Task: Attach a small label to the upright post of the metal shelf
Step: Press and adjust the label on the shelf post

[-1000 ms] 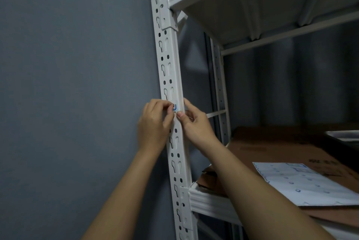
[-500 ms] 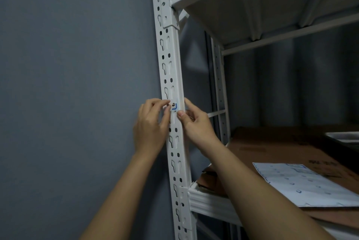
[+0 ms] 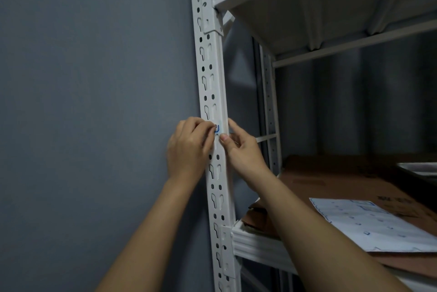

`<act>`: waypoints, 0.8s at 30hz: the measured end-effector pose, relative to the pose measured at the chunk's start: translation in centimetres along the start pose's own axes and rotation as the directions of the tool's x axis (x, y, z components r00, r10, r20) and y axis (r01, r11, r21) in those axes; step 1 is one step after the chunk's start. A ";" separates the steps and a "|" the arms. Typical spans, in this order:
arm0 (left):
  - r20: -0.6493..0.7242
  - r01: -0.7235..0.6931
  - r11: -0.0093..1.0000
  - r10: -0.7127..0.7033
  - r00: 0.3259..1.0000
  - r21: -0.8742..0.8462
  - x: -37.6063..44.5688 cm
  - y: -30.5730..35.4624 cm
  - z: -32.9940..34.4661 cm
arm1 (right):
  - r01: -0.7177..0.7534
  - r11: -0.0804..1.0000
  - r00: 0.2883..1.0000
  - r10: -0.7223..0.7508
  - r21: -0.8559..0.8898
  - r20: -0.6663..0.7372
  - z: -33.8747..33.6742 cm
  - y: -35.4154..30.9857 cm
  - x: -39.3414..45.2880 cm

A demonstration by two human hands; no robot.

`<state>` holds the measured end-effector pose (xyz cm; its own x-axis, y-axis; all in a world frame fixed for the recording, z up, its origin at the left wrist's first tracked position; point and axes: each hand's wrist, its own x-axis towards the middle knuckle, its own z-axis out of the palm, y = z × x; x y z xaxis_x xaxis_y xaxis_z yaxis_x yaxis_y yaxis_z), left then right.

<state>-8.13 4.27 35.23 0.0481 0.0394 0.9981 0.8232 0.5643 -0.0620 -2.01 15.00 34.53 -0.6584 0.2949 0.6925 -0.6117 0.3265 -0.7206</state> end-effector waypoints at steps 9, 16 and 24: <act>0.025 0.055 0.998 -0.054 0.998 -0.037 -0.3 0.2 -0.3 | 0.007 1.000 1.000 -0.007 0.009 -0.004 -0.1 0.0 0.0; 0.034 0.076 0.995 -0.073 0.997 -0.068 -0.6 0.1 -0.3 | 0.003 1.000 1.000 -0.004 0.009 0.007 -0.1 -0.3 -0.2; 0.032 0.096 0.991 -0.093 0.995 -0.088 -0.9 0.1 -0.4 | -0.003 0.999 1.000 0.002 0.033 0.011 -0.2 -0.5 -0.3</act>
<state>-7.88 3.99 34.36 -0.0472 0.0134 0.9988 0.8708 0.4904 0.0346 -1.42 14.88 34.67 -0.6646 0.2854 0.6905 -0.6241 0.2960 -0.7231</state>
